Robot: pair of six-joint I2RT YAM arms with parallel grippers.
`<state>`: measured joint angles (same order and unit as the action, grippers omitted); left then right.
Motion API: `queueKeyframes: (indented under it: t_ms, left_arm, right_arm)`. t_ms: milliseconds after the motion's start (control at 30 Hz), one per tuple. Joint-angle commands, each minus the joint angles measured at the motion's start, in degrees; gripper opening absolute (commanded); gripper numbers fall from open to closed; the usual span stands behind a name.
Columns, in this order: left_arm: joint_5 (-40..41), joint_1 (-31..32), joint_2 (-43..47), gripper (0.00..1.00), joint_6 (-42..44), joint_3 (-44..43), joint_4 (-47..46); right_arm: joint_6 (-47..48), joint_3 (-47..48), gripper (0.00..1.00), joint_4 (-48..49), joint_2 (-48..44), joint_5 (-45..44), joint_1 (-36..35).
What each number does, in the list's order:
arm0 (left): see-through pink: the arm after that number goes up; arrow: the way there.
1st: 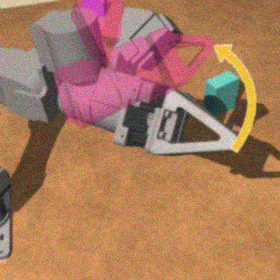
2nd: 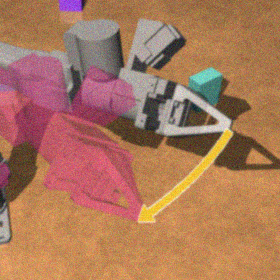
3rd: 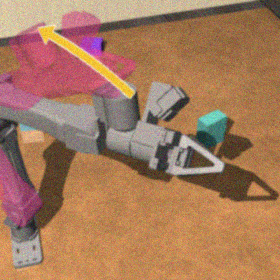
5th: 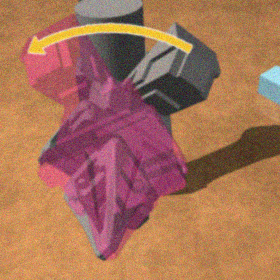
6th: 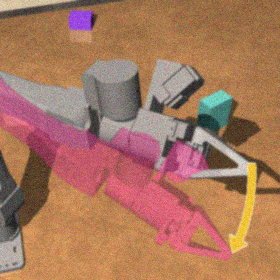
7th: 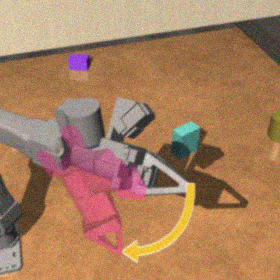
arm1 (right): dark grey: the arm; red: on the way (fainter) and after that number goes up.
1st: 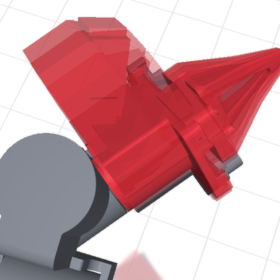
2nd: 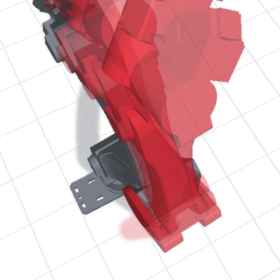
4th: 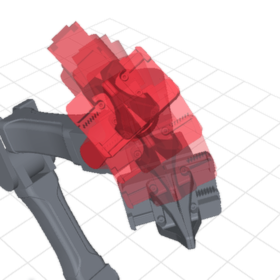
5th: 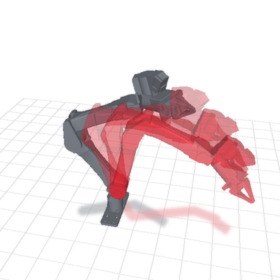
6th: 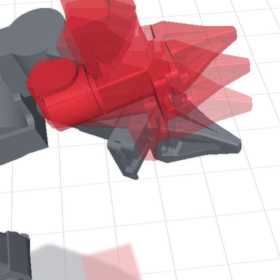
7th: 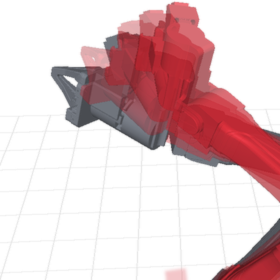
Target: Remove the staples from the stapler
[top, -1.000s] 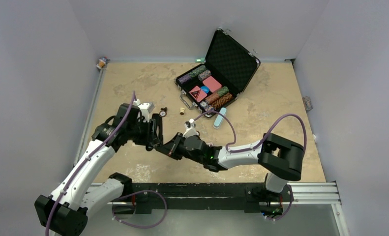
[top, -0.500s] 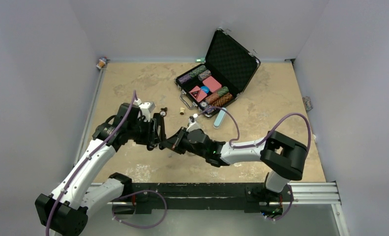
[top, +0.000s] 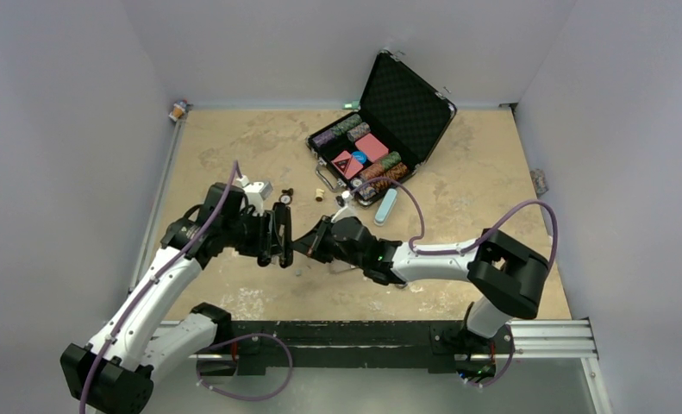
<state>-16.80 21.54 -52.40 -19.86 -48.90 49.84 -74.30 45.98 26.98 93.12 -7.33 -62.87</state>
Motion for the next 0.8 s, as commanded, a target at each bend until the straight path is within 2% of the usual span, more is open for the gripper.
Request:
queueKeyframes:
  t_ms: [0, 233, 400, 533, 667, 767]
  left_arm:
    - [-4.55, 0.61, 2.79, 0.0, 0.87, -1.28, -5.13]
    - [-3.92, 0.61, 5.18, 0.0, 0.35, -0.93, -5.46]
    - [-2.82, 0.56, 4.75, 0.0, 0.28, -1.07, -5.2]
    - [-1.61, 0.61, 4.2, 0.0, 0.35, -1.27, -4.76]
    - [-1.23, 0.61, 3.57, 0.0, 0.42, -1.44, -4.76]
    - [-0.96, 0.6, 3.36, 0.0, 0.43, -1.55, -4.76]
  right_arm:
    - [4.12, 2.08, 0.0, -5.1, -3.68, -1.57, 0.38]
    - [7.37, 4.92, 0.0, -8.47, -4.38, -0.99, -0.52]
    - [7.86, 7.33, 0.0, -9.68, -5.84, -1.84, -4.1]
    - [6.38, 7.97, 0.0, -12.96, -8.6, -6.26, -10.02]
    - [2.93, 4.82, 0.02, -9.14, -9.86, -7.52, -13.42]
    - [2.66, 6.6, 0.01, -7.71, -7.38, -7.14, -14.69]
